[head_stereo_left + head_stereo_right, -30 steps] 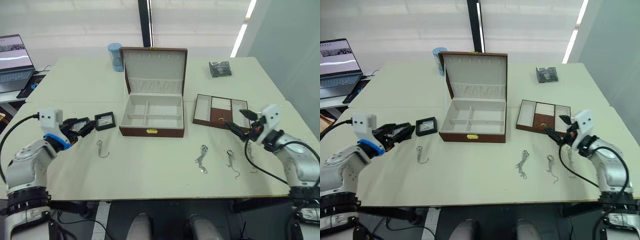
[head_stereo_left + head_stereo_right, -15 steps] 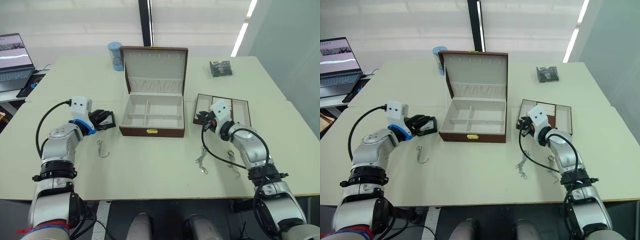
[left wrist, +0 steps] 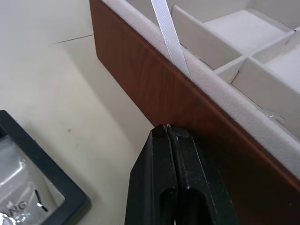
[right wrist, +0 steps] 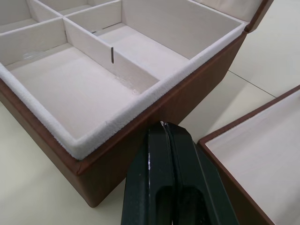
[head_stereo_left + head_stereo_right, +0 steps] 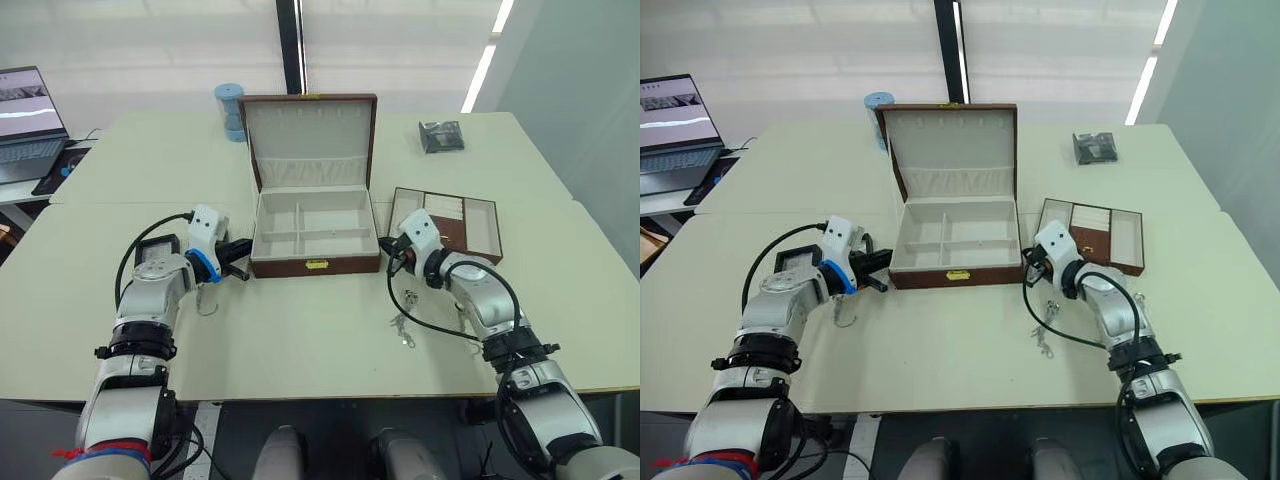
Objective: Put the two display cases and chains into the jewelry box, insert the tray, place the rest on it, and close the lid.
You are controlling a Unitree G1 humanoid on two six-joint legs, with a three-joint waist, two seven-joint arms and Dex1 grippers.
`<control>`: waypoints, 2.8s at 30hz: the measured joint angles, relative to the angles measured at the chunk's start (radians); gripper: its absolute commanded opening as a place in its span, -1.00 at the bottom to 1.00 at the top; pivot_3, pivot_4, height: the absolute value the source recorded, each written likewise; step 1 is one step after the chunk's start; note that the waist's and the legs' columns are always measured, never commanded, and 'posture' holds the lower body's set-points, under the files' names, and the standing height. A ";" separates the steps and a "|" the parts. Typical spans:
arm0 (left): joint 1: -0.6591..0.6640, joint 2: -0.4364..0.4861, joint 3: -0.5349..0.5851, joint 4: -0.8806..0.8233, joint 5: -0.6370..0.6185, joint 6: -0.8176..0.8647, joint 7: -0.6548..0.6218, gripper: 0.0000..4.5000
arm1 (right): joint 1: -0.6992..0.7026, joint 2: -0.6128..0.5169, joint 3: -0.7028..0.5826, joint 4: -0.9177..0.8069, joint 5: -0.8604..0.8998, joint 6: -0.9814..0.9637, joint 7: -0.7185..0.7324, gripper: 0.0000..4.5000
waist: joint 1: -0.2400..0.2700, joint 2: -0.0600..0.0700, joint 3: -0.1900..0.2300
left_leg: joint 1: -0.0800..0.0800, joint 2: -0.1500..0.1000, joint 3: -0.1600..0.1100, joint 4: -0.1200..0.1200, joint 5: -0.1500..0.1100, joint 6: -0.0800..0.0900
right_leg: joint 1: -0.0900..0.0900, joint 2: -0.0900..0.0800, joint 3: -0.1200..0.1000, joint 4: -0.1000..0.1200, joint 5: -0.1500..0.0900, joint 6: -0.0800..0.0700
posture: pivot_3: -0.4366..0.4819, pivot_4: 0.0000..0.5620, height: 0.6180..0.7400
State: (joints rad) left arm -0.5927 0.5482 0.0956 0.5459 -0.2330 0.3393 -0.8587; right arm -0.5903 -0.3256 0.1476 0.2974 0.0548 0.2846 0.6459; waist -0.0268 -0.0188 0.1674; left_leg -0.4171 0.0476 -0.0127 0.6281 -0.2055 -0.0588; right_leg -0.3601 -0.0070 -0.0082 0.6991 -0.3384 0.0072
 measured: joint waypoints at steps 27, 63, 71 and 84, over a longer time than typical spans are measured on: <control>0.116 0.027 0.025 -0.198 -0.007 0.111 -0.009 -0.99 | 0.123 -0.023 -0.005 -0.218 0.016 0.116 0.074 -1.00 | -0.001 0.000 0.000 | 0.001 0.000 -0.001 0.000 0.000 0.000 | 0.000 0.000 0.000 0.000 0.000 0.000 | -0.05 -0.47 1.00; 0.116 0.044 0.039 -0.196 -0.010 0.108 -0.008 -0.99 | 0.152 -0.031 -0.031 -0.237 0.057 0.120 0.104 -1.00 | -0.001 0.000 0.000 | 0.001 0.000 -0.001 0.000 0.000 0.000 | 0.000 0.003 0.000 0.000 0.000 0.000 | -0.05 -0.47 1.00; 0.158 0.131 0.131 -0.196 -0.051 0.108 -0.001 -0.99 | 0.181 -0.088 -0.148 -0.238 0.152 0.118 0.115 -1.00 | -0.002 0.000 0.000 | 0.001 0.000 -0.002 -0.001 0.000 0.000 | 0.000 0.002 0.000 0.000 0.000 0.000 | -0.05 -0.47 1.00; 0.427 0.446 0.348 -0.225 -0.120 0.136 -0.112 0.26 | 0.393 -0.455 -0.370 -0.266 0.283 0.113 0.327 0.18 | -0.003 -0.001 0.003 | 0.002 0.002 -0.001 -0.003 0.000 0.000 | 0.000 -0.003 0.001 -0.002 0.000 0.000 | -0.05 -0.47 1.00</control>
State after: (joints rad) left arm -0.1657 0.9938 0.4436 0.3210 -0.3528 0.4751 -0.9708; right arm -0.1977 -0.7803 -0.2226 0.0316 0.3378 0.3973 0.9732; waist -0.0295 -0.0195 0.1699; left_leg -0.4148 0.0494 -0.0139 0.6247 -0.2058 -0.0585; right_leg -0.3605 -0.0096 -0.0073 0.6976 -0.3386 0.0070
